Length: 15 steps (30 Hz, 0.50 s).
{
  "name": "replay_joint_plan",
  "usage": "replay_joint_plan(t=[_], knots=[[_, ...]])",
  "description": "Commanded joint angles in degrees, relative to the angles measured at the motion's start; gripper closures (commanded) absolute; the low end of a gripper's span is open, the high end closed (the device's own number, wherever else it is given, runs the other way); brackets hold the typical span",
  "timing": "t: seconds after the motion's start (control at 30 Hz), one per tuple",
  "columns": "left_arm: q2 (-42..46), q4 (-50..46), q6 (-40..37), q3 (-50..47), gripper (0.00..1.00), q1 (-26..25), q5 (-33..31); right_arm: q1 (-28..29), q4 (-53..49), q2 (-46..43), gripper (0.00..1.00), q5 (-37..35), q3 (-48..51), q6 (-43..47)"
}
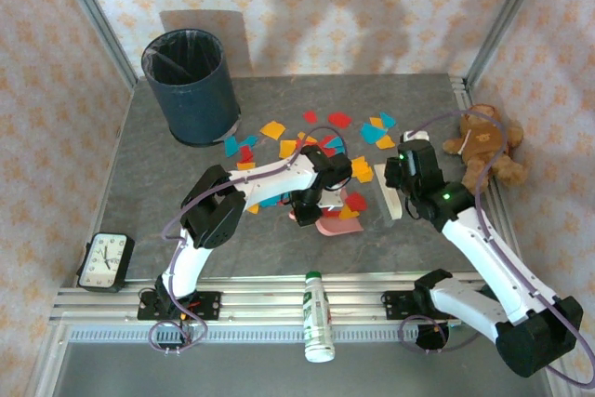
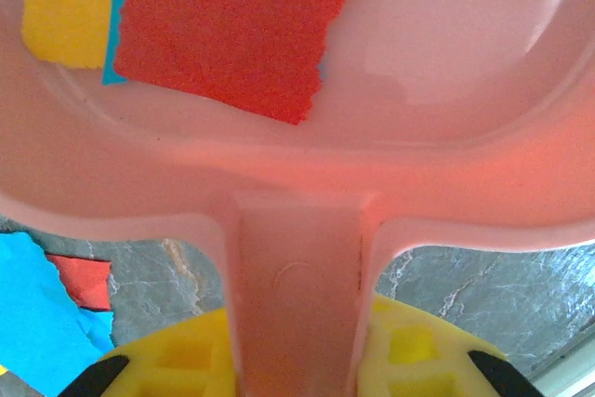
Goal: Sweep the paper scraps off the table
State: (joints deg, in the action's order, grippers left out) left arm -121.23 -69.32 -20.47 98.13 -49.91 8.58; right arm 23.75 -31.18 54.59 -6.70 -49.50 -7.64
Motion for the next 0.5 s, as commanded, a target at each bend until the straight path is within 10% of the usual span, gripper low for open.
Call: replay_joint_plan(t=[0.0, 0.47], knots=[[1.66, -0.73, 1.09, -0.92, 1.00, -0.55, -1.65, 0.47, 1.56, 1.18, 1.00, -5.66, -0.52, 0.22], [1.61, -0.27, 1.68, -0.54, 1.00, -0.61, -1.08, 0.56, 1.47, 7.05, 1.00, 5.50, -0.25, 1.95]])
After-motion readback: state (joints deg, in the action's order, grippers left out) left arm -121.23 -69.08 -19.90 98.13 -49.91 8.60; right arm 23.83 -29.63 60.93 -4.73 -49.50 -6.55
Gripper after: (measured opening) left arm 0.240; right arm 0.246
